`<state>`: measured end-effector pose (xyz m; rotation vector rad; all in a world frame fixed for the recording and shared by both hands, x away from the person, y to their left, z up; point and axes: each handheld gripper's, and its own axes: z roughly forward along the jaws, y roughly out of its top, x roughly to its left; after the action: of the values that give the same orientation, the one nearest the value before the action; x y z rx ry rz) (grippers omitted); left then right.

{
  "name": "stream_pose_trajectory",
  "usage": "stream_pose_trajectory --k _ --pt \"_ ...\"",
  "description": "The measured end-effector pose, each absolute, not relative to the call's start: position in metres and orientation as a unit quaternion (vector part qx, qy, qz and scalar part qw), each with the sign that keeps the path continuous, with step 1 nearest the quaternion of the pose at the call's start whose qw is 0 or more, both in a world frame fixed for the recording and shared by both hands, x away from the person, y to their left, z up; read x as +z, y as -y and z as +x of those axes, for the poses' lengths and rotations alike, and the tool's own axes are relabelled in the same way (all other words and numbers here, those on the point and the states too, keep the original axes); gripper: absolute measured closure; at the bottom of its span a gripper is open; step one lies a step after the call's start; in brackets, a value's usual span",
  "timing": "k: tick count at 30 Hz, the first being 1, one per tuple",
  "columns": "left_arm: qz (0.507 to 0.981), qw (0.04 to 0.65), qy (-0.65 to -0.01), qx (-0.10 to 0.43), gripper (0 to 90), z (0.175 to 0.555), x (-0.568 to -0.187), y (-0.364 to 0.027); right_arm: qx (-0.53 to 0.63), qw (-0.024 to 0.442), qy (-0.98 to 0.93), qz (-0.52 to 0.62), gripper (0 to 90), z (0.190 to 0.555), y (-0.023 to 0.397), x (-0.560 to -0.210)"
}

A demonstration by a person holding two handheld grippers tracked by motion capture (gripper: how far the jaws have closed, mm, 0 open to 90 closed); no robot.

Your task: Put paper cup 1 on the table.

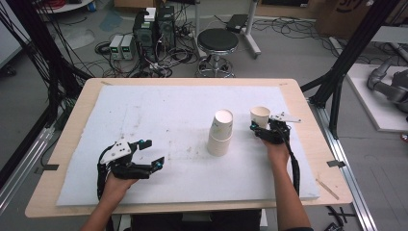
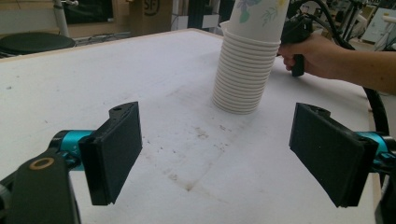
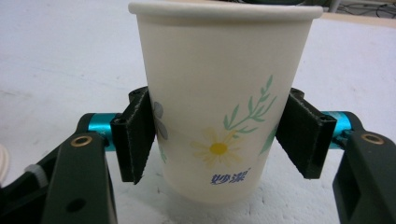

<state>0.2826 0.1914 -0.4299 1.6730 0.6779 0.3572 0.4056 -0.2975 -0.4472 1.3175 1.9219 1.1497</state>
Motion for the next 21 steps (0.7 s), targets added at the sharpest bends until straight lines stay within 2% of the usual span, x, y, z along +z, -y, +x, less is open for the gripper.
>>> stream_pose_trajectory --k 17,19,21 --pt "0.723 0.604 -0.297 0.155 17.1 0.283 -0.431 -0.192 0.357 0.267 -0.765 0.465 32.6 0.394 0.299 -0.445" --pt "0.723 0.604 -0.298 0.155 17.1 0.284 -0.431 -0.192 0.355 0.263 -0.764 0.470 31.1 0.394 0.299 -0.446" --pt "0.724 0.604 -0.297 0.154 17.1 0.284 -0.431 -0.192 0.353 0.256 -0.758 0.484 25.5 0.394 0.301 -0.446"
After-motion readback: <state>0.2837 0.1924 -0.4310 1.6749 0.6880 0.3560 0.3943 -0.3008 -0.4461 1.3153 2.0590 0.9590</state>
